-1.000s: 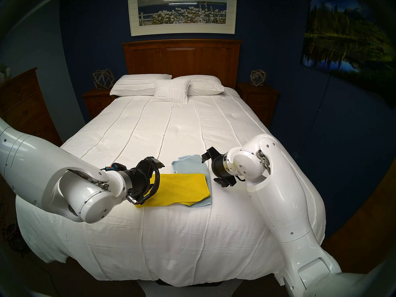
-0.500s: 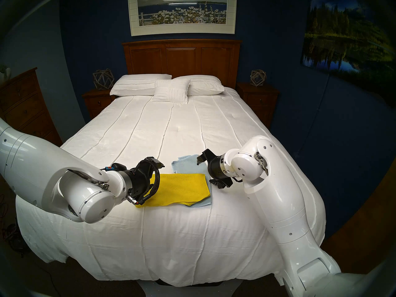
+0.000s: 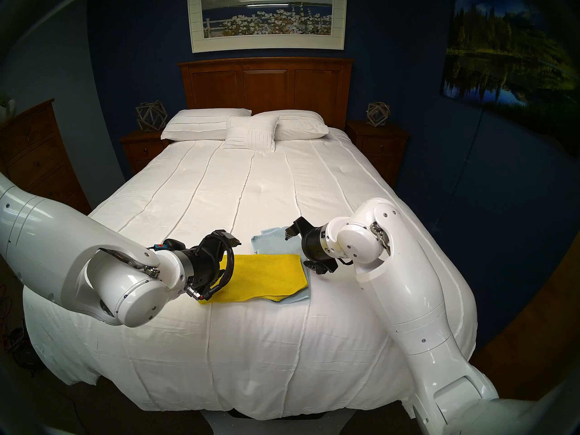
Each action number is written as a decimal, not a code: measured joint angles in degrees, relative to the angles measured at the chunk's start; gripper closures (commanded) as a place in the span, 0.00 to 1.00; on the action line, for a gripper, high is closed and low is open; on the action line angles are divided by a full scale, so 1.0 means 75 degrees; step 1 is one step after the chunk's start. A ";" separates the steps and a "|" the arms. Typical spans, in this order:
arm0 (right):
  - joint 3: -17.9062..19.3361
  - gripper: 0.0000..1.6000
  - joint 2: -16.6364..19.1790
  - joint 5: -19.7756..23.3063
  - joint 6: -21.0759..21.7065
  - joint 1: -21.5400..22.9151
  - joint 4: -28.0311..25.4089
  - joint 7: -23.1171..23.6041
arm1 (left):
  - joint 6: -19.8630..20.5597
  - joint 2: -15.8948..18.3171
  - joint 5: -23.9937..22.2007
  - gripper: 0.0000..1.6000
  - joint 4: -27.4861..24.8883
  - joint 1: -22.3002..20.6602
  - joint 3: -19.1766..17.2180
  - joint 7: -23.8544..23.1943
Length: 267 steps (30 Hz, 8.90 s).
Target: Fold the hand towels twice and stack them up
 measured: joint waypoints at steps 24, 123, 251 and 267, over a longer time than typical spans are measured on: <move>-0.0169 0.00 -0.0090 -0.0036 0.0070 0.0189 0.0303 -0.0001 | 0.0000 0.0000 0.0002 0.00 0.0002 0.0002 0.0000 0.0004; -0.2200 1.00 -0.2615 0.0263 -0.0285 0.2461 0.3193 0.0005 | 0.0640 0.0611 0.0028 0.00 -0.1080 -0.3710 0.4358 -0.0709; -0.1942 0.00 -0.1741 0.1964 0.0136 0.1273 0.1144 -0.0701 | 0.0295 0.0658 0.0032 0.00 -0.1012 -0.3442 0.4341 -0.0896; -0.1125 0.00 -0.1089 0.1875 -0.0370 0.1002 0.0143 -0.1238 | 0.0538 0.0710 0.0033 0.00 -0.0889 -0.3394 0.4126 -0.1026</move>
